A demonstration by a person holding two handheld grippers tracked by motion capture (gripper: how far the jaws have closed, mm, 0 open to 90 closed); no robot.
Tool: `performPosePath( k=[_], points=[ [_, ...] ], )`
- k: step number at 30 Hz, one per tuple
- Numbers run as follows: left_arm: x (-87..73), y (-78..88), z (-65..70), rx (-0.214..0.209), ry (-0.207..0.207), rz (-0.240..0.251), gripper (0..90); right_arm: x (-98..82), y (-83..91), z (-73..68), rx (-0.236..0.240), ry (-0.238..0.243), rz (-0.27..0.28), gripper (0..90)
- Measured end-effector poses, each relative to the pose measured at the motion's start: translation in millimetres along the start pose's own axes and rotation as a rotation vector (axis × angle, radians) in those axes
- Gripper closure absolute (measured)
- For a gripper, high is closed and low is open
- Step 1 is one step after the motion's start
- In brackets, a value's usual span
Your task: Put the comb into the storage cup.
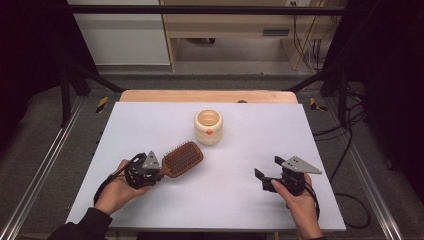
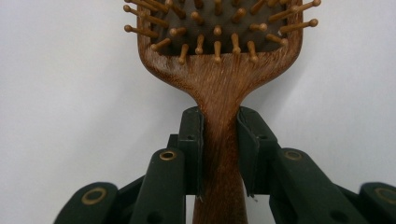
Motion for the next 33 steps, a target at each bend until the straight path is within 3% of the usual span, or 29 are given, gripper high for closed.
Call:
performPosePath(
  k=[3,7,11,20,25,33],
  points=[
    [4.1,3.1,-0.1,0.036,0.003,0.071,72.4,3.3,0.3,-2.6,0.007,-0.012,0.019,10.4],
    [9.7,5.9,-2.5,0.066,0.062,0.18,72.4,8.2,1.1,-7.3,0.017,-0.032,0.042,10.2],
    [13.1,10.6,-5.8,0.091,0.088,0.251,72.4,11.4,0.9,-12.9,0.025,-0.033,0.058,9.9],
    [18.4,24.4,-0.3,0.107,0.104,0.345,72.4,11.6,-3.6,-22.2,0.039,-0.033,0.056,7.4],
    [18.5,24.9,2.4,0.115,0.094,0.364,72.4,15.3,-7.3,-29.1,0.033,-0.056,0.072,6.5],
    [19.5,25.5,3.3,0.125,0.1,0.395,72.4,21.8,-16.2,-55.5,0.095,-0.096,0.073,7.1]
  ],
)
Point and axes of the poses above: each handheld gripper's, and its own axes: y roughly backward along the jaws, x roughly out of its top, z roughly to its right, the point moved 10 cm from there along -y, roughly forward along the jaws, and after that the axes turned 1 degree about -x, right-handed, at the moved point
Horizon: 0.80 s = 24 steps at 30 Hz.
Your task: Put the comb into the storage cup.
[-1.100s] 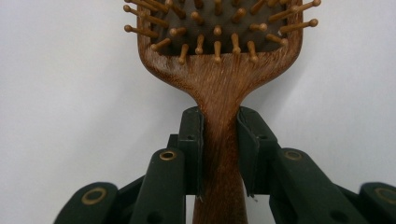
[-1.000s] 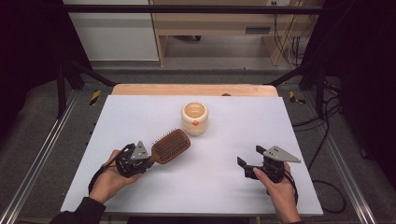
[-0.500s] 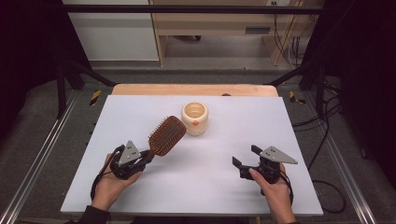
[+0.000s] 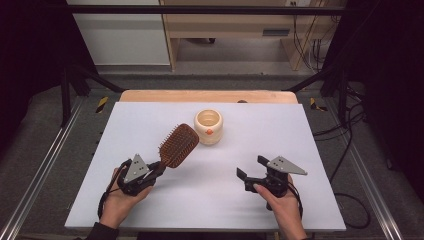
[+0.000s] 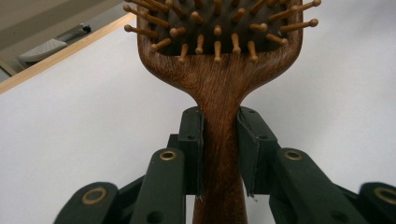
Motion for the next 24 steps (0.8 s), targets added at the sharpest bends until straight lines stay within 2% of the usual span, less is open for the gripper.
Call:
performPosePath(
  k=[4,7,10,17,24],
  points=[
    [3.3,0.6,1.8,-0.001,0.006,0.025,72.4,5.6,-7.4,-15.7,0.046,-0.023,0.002,7.4],
    [4.9,1.2,3.2,-0.005,0.013,0.042,72.4,12.0,-12.5,-27.4,0.071,-0.02,0.005,7.4],
    [5.3,0.9,6.1,-0.022,0.008,0.049,72.4,19.5,-17.6,-40.1,0.1,-0.038,0.02,7.3],
    [6.6,0.0,9.1,-0.021,0.001,0.058,72.4,25.0,-32.5,-63.7,0.144,-0.062,-0.002,7.8],
    [9.8,0.8,10.6,-0.016,0.0,0.075,72.4,33.8,-42.2,-78.8,0.162,-0.076,0.008,8.1]
  ],
)
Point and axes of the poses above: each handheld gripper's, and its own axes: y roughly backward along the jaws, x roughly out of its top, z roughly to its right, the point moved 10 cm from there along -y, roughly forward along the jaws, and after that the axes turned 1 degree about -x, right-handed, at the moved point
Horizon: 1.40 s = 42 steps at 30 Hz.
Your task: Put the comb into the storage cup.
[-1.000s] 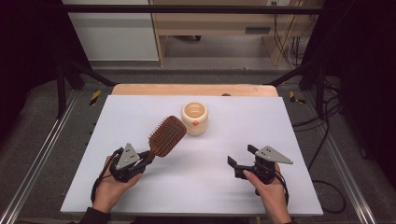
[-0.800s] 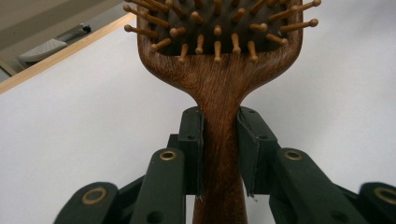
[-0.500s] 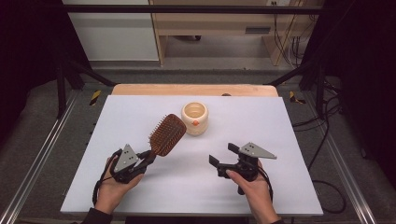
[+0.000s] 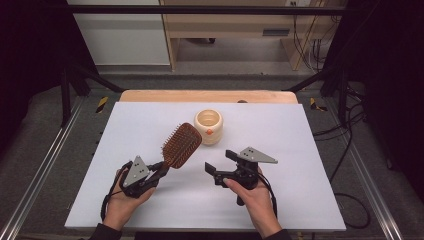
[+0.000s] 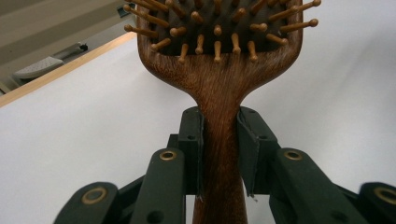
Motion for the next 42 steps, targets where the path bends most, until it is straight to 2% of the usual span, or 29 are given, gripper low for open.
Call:
performPosePath(
  k=[4,23,36,42],
  points=[
    [1.5,0.3,1.1,0.002,-0.005,0.007,72.4,2.6,-4.9,-6.9,0.008,0.014,-0.003,8.6],
    [8.6,-0.5,10.0,-0.005,-0.028,0.039,72.4,17.2,-25.5,-38.9,0.066,0.016,-0.008,12.0],
    [11.7,-0.7,13.5,-0.004,-0.041,0.054,72.4,28.1,-32.4,-46.1,0.076,0.005,-0.001,18.4],
    [12.5,-0.5,14.1,-0.003,-0.045,0.057,72.3,33.9,-35.5,-48.3,0.085,-0.018,0.009,20.1]
  ],
)
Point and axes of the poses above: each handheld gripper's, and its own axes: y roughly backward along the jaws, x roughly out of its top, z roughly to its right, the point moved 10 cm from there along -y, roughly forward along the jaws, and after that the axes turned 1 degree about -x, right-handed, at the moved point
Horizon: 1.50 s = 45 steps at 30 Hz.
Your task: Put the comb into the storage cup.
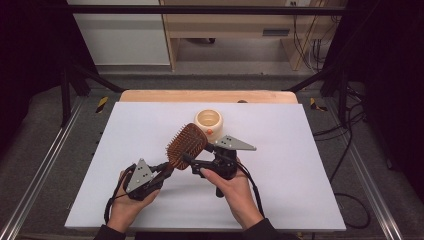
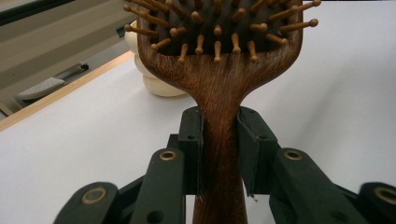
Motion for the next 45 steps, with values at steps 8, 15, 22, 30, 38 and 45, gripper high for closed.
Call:
performPosePath(
  k=[8,15,22,30,38,45],
  points=[
    [2.3,0.5,1.7,-0.001,-0.006,0.012,72.3,8.3,-2.9,0.9,0.001,-0.026,0.013,22.9],
    [3.3,0.7,2.6,-0.003,-0.009,0.016,72.3,14.8,-3.1,2.9,0.007,-0.07,0.031,26.4],
    [3.6,0.8,2.6,-0.001,-0.01,0.019,72.3,17.7,-4.2,5.1,0.01,-0.085,0.041,30.6],
    [4.7,1.0,3.6,-0.003,-0.013,0.024,72.4,20.3,-6.0,4.7,0.022,-0.109,0.045,32.7],
    [5.3,1.3,3.7,-0.002,-0.015,0.027,72.3,21.0,-7.8,3.5,0.03,-0.118,0.048,35.9],
    [5.3,2.2,2.5,-0.001,-0.009,0.032,72.3,20.6,-9.2,1.7,0.039,-0.13,0.051,39.7]
  ],
)
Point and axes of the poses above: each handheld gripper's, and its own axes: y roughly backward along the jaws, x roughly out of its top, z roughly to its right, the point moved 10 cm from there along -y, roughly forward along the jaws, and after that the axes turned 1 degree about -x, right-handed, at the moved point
